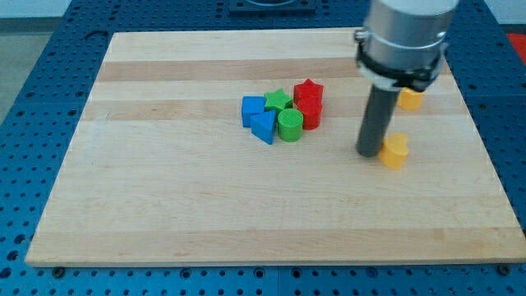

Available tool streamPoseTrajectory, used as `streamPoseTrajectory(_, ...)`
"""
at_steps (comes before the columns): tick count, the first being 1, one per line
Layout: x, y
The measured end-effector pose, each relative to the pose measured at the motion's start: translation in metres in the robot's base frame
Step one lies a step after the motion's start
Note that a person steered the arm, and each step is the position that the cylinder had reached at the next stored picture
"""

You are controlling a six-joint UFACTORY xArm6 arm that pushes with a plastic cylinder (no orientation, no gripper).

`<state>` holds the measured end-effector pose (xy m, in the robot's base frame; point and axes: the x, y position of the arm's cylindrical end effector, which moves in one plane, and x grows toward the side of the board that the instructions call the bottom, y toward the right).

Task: Push the yellow heart towards the yellow hexagon

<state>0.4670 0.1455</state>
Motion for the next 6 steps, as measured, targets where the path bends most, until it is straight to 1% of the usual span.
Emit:
streamPoseTrajectory(1,0.012,0.001)
streamPoseTrajectory(2,0.041,-0.008)
streamPoseTrajectory(3,0.048,0.010)
streamPoseTrajectory(4,0.034,0.053)
streamPoseTrajectory(5,0.012,0.054)
streamPoseTrajectory(6,0.009,0.054)
